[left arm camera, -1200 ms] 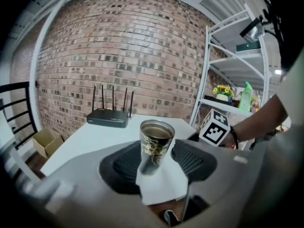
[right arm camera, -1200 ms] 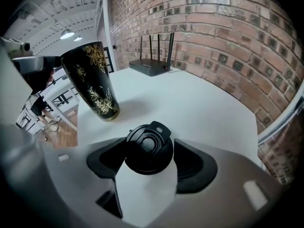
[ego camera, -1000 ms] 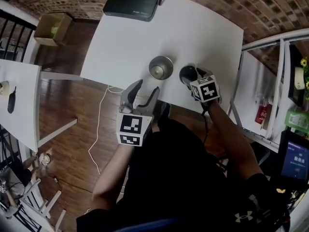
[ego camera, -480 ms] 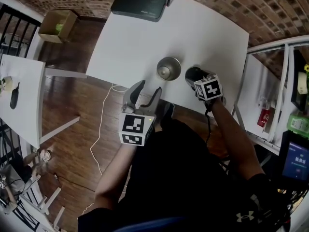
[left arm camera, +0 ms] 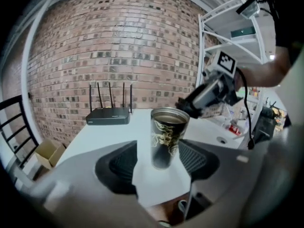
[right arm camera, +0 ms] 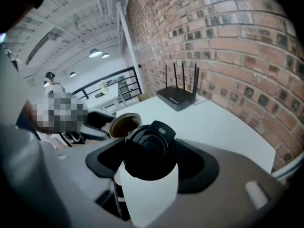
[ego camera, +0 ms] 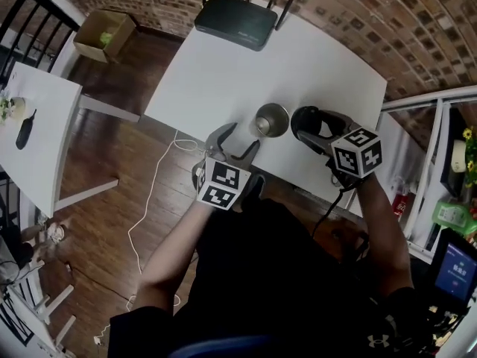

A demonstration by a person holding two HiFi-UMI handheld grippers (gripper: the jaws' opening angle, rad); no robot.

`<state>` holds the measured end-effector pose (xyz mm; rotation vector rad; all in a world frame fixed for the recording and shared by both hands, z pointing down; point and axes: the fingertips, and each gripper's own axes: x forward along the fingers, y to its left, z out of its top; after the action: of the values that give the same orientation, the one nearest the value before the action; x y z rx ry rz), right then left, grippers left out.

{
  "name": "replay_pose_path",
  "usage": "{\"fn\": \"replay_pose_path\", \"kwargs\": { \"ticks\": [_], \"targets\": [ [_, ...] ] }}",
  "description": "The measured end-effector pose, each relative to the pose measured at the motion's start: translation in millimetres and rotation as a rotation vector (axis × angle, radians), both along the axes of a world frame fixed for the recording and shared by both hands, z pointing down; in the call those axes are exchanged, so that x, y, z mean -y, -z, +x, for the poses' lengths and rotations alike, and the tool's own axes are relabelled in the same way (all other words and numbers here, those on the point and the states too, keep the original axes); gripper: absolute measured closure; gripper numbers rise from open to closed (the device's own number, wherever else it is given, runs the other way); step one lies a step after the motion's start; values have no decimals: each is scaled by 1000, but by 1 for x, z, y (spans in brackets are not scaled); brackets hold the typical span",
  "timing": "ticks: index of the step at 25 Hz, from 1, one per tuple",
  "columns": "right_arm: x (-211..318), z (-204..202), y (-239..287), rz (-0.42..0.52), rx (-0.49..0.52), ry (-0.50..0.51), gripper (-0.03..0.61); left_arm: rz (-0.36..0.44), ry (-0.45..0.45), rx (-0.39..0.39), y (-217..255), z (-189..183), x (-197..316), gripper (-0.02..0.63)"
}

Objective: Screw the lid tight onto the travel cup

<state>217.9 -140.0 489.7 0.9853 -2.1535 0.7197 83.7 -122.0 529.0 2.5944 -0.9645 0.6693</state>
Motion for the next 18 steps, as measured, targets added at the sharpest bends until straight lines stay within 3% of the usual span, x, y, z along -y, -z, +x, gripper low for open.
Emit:
{"fn": "replay_pose_path", "kwargs": {
  "ticks": [5,12,18],
  "targets": [
    [22,-46,58,79,-27,207,241,21,-148,4,-5,24,2,238],
    [11,-91,31,8,-153,582,241,109,-301,-13,-5,45,16,227],
    [10,-97,11,-15,-209,725,241,147,-448,39,-11,65,18,218]
  ]
}}
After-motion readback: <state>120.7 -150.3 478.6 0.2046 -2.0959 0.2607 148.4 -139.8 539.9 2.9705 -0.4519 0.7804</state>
